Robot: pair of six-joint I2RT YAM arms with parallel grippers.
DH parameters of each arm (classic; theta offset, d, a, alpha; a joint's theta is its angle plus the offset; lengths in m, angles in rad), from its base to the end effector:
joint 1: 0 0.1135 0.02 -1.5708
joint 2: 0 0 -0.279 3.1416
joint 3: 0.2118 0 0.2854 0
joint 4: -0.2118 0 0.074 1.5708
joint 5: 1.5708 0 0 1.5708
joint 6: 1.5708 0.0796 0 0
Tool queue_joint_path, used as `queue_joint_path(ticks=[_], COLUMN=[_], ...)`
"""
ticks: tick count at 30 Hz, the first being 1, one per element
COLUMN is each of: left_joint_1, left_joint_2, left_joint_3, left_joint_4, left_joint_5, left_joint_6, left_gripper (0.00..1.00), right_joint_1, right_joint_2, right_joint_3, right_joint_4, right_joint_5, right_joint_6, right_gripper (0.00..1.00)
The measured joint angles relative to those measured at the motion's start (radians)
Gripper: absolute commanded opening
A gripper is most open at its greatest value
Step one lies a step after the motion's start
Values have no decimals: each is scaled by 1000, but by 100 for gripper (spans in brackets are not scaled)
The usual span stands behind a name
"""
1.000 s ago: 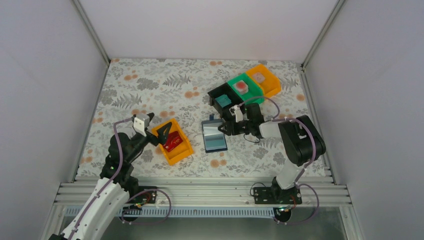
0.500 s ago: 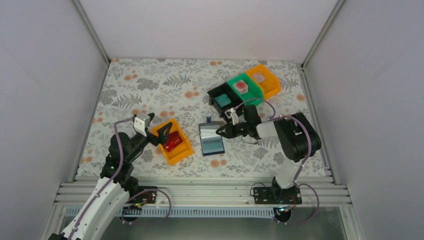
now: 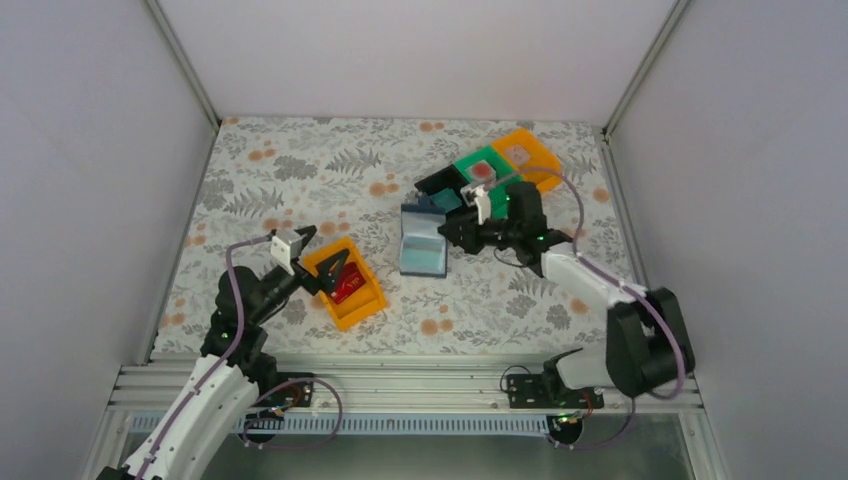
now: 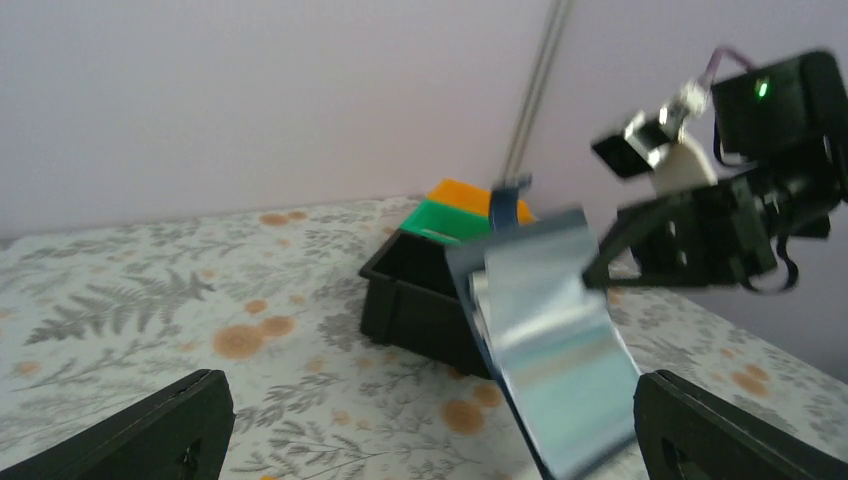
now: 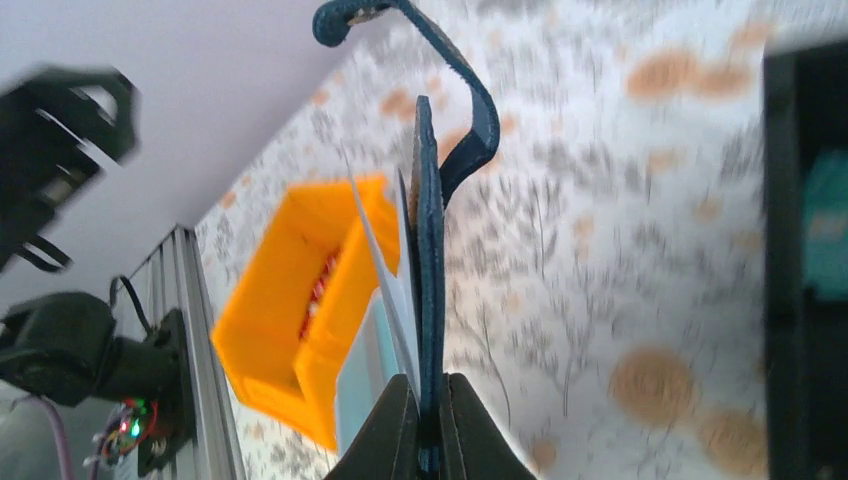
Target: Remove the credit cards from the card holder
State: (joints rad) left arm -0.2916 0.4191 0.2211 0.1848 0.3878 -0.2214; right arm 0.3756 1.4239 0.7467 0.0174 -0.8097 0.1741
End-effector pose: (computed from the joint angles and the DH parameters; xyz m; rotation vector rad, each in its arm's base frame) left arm 0.1812 -0.0858 0.2290 0.3656 1.5864 -0.7037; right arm 0.2915 0.1769 0.1824 -0.6803 2.1410 1.1991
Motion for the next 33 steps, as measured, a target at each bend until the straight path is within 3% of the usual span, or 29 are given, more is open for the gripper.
queue_joint_path(ticks=[10,19,25,29,33], left_joint_1=[0,-5,-31,-46,-61], left_joint_2=[0,35,54,59,58], left_joint_3=[-11,-1,2,7,11], left_joint_4=[119,286,396,447,483], left_joint_5=[174,262,277,279,307], left_joint_6=[-78,-180,-253,-272,-254], left_gripper=[100,100,100,81,35], right_joint_1=[32,255,370,418,440], right_joint_2=[-300,-312,-264,-233,-210], right_joint_3=[92,169,254,275,286], right_joint_4=[73,262,285,292,281], right_joint_5=[134,235,257,257,257], right_joint_6=[159,260,242,215,185], right_gripper=[4,4,4,4,4])
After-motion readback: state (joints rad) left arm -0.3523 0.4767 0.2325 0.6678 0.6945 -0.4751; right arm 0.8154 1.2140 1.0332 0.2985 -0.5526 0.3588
